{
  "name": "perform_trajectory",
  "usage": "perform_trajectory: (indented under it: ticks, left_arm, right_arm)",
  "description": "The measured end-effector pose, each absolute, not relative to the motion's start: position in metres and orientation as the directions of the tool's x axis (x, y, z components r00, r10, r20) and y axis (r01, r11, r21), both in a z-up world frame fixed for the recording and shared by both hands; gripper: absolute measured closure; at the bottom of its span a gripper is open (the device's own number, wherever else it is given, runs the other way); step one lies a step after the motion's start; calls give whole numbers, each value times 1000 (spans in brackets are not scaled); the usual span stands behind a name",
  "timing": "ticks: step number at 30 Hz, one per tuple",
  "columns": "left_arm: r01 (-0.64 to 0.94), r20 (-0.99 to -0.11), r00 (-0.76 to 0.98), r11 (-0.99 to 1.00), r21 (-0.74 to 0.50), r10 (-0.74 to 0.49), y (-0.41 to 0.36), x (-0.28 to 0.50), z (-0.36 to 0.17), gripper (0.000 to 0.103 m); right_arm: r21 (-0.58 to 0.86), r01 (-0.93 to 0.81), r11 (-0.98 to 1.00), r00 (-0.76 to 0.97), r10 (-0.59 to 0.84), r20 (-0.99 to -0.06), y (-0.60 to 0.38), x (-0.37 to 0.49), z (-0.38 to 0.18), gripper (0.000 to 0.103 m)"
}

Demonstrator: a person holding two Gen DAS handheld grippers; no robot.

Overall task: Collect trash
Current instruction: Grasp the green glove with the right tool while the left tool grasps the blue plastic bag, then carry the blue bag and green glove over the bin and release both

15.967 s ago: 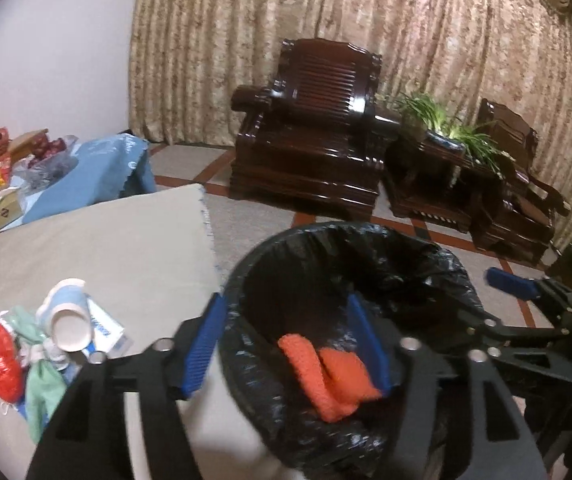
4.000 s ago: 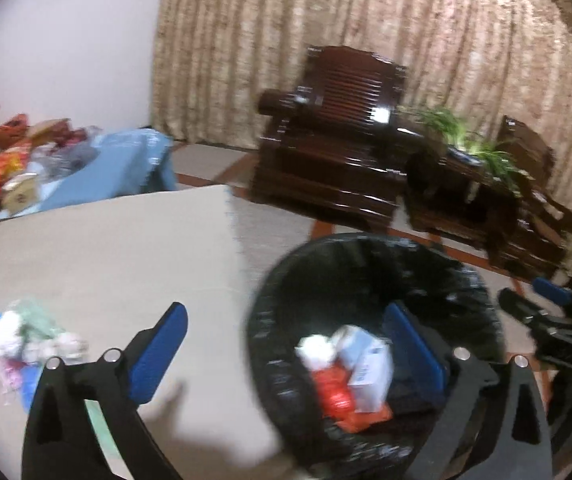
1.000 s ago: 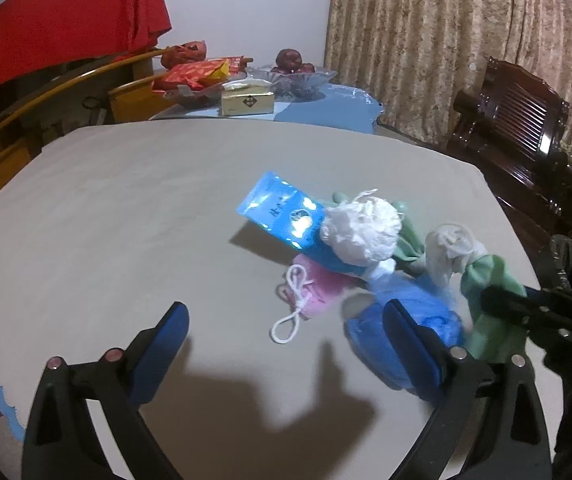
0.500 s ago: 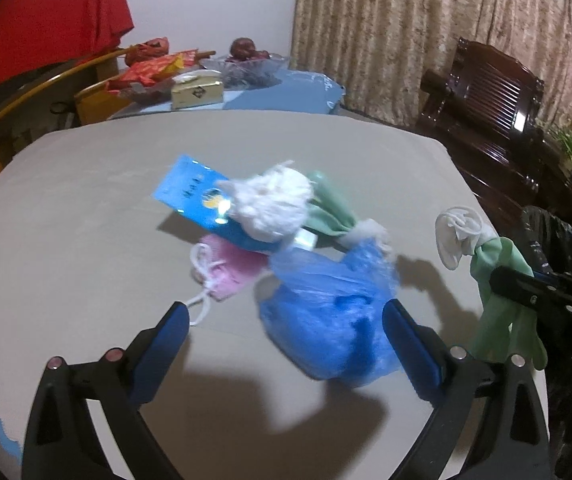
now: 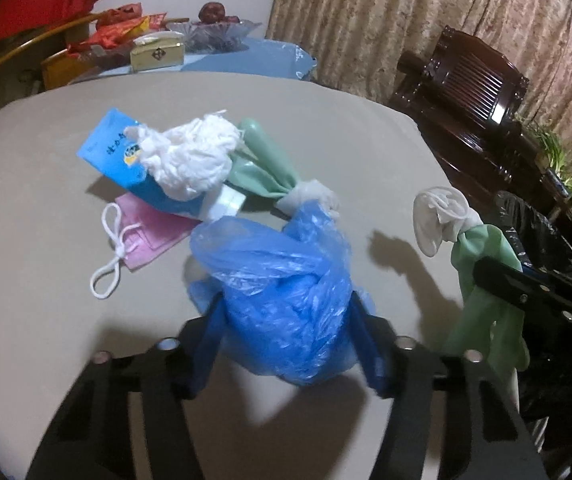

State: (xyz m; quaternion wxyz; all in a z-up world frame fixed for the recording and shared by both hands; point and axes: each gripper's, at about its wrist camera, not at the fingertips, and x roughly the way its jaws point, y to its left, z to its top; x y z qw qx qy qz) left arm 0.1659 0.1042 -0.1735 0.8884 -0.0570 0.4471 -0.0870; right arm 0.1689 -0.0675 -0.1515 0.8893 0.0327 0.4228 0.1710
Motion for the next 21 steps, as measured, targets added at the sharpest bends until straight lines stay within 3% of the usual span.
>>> perform_trajectory:
  ticks: [7, 21]
  left_arm:
    - [98, -768, 616, 985, -145, -175, 103, 158, -167, 72]
    - [111, -704, 694, 989, -102, -150, 100, 135, -117, 77]
  right_arm:
    - [191, -288, 938, 590, 331, -736, -64, 167, -147, 85]
    - [182, -290, 939, 627, 330, -705, -70, 156, -117, 85]
